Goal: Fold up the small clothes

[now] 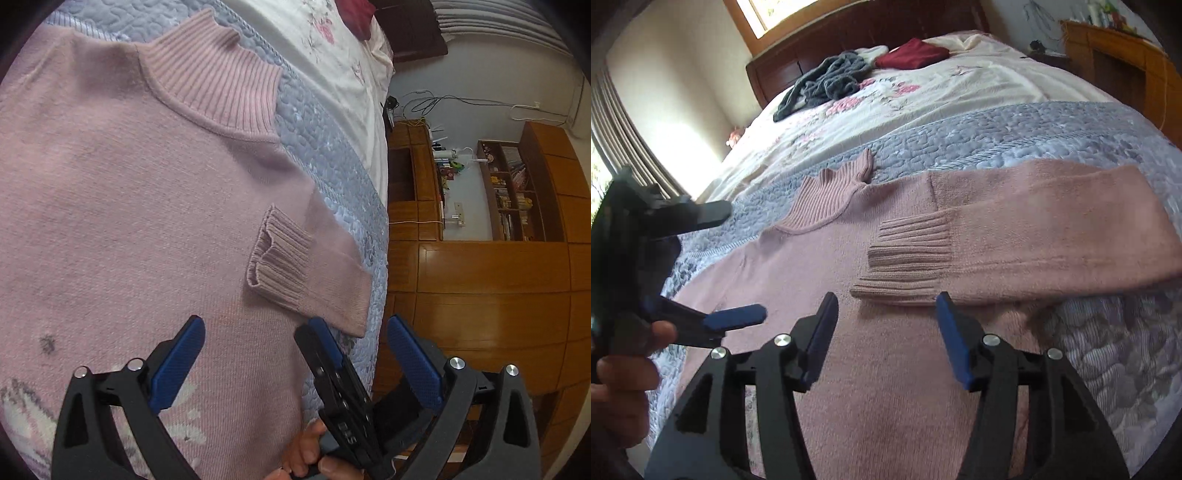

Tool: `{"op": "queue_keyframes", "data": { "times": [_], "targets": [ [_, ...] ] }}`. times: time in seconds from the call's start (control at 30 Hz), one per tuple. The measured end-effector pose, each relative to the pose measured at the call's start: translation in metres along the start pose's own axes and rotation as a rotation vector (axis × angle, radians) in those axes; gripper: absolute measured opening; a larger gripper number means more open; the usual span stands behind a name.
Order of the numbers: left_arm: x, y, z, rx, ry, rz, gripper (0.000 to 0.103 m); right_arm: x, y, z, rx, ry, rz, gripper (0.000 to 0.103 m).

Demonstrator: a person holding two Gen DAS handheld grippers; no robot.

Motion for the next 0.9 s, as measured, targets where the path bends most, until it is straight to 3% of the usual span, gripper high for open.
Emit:
{"op": "queue_keyframes", "data": {
  "times": [0.17,0.27,0.4,0.47,0.5,0.53,0.63,0.73,0.9],
  "targets": [
    [0.060,-0.017,0.011,-0.036,-0.020,0.096,0.099,-0.030,0.022,-0.020,0.189,-0.134,-0.105,0.056],
    [0.085,-0.024,0.005,0.002,-0.052,0.153,0.098,-0.030,0.019,-0.013,0.194,-0.190,-0.108,0.056],
    [0.098,-0.028,-0.005,0.041,-0.048,0.197,0.097,-0.022,0.019,-0.020,0.209,-0.149,-0.106,0.057],
    [0.100,-0.029,-0.006,0.049,-0.049,0.203,0.081,-0.019,0.018,-0.020,0.246,-0.195,-0.097,0.057],
    [0.100,-0.029,-0.005,0.057,-0.075,0.210,0.044,-0.018,0.016,-0.019,0.242,-0.200,-0.101,0.057],
    [0.100,-0.028,-0.002,0.061,-0.115,0.216,0.019,-0.018,0.015,-0.017,0.231,-0.192,-0.106,0.057],
    [0.097,-0.027,0.006,0.056,-0.135,0.229,0.011,-0.015,0.016,-0.014,0.232,-0.202,-0.101,0.057],
    [0.080,-0.025,-0.012,0.094,-0.126,0.196,0.009,-0.017,0.016,-0.010,0.215,-0.210,-0.103,0.057],
    [0.007,-0.031,-0.070,0.220,-0.089,0.085,0.009,-0.013,0.019,0.004,0.182,-0.230,-0.087,0.057]
  ]
}}
Point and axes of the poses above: each gripper's, at about its wrist camera, not at the fingertips, and x roughly the way its jaws point, z to its left, y to its underside, the point moved 7 cm from there along x, roughly the way its jaws point, and after that the axes turned 2 degrees about z, right-handed, at the moved point
